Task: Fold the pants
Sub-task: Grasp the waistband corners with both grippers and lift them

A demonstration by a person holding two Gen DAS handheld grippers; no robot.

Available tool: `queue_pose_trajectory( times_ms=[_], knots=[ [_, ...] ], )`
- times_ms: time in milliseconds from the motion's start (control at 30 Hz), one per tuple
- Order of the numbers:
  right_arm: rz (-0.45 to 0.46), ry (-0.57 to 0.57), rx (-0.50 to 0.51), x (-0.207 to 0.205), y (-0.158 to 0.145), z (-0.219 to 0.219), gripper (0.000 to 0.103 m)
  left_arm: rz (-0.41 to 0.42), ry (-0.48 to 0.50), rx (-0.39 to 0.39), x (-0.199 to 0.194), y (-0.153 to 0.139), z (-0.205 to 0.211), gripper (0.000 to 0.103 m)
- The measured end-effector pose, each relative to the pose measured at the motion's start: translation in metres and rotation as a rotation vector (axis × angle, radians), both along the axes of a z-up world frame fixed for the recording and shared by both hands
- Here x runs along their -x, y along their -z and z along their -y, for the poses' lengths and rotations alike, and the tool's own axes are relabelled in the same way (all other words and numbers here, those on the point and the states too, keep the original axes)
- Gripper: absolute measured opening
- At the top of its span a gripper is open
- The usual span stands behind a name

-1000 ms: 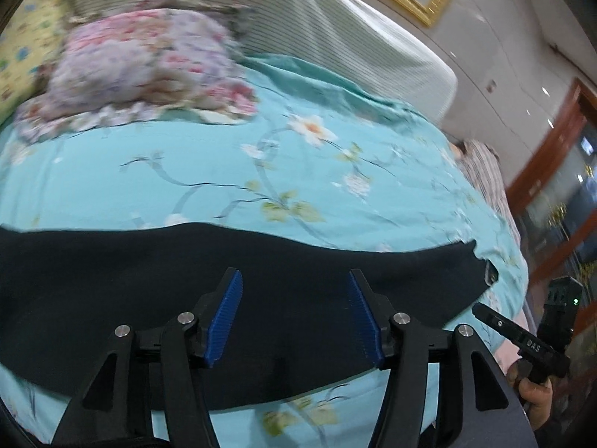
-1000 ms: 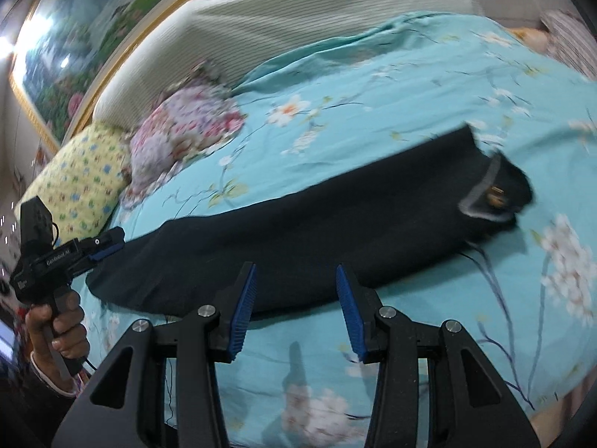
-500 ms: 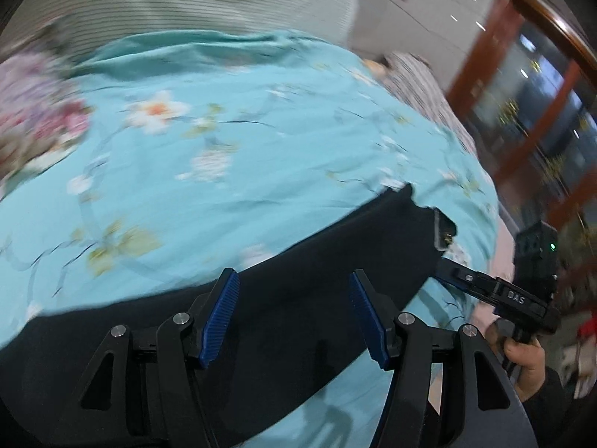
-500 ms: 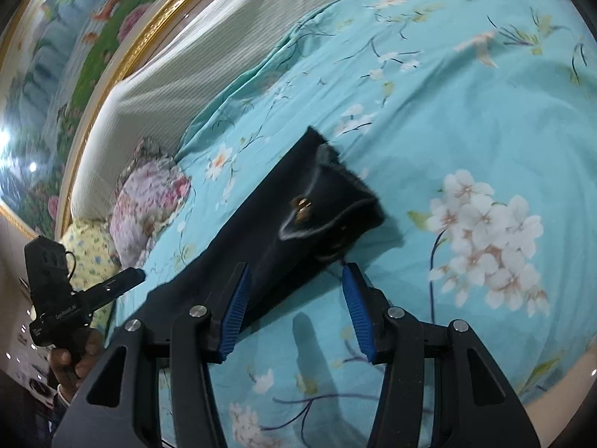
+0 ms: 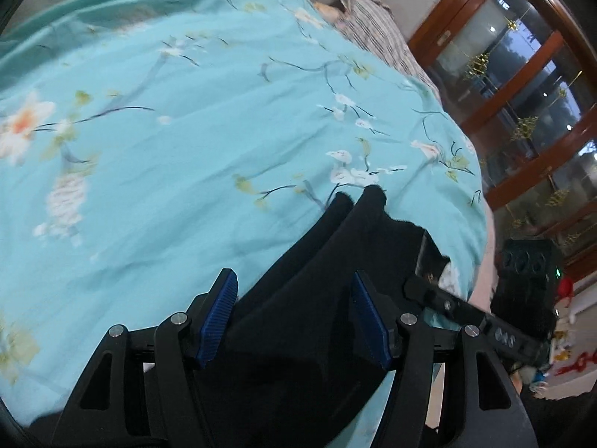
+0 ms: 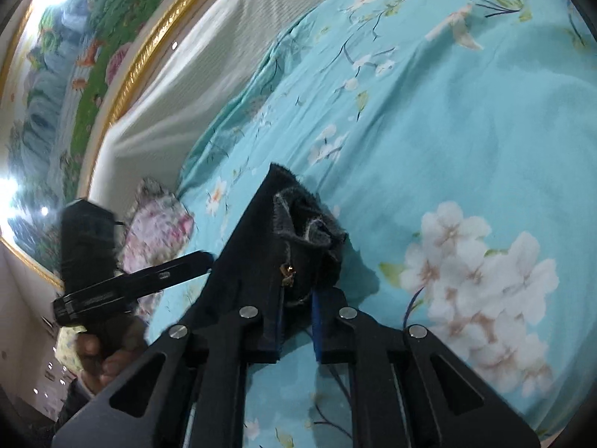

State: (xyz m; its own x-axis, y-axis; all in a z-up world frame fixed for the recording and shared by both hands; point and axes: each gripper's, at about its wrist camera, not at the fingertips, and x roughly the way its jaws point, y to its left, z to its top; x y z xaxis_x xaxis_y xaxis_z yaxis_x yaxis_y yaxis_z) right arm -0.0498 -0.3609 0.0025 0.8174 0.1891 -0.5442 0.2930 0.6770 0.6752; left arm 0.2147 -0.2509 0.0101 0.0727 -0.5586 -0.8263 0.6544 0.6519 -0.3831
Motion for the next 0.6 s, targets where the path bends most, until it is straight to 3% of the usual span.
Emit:
queue_pose_trajectory(
  times_ms=[167, 233, 267, 300, 433, 600],
  knots=[
    [0.024, -0.011, 0.027, 0.003, -0.008, 0.001, 0.011, -0.044, 0.081, -0.03, -0.008, 0.02, 0.041, 0.059],
    [0.023, -0.012, 0.032, 0.003, -0.01, 0.004, 0.011, -0.035, 0.122, -0.023, -0.007, 0.019, 0.052, 0.041],
    [0.02, -0.011, 0.033, 0.003, -0.009, 0.005, 0.011, -0.044, 0.139, -0.016, -0.007, 0.019, 0.056, 0.022],
    [0.018, -0.011, 0.031, 0.003, -0.008, 0.005, 0.011, -0.051, 0.148, -0.009, -0.006, 0.018, 0.058, 0.015],
    [0.016, -0.013, 0.022, 0.004, -0.007, 0.004, 0.011, 0.013, 0.163, 0.004, 0.003, 0.001, 0.052, 0.011],
    [0.072, -0.053, 0.022, 0.004, -0.024, -0.005, 0.011, 0.065, 0.146, 0.082, 0.012, -0.032, 0.026, 0.01]
  ],
)
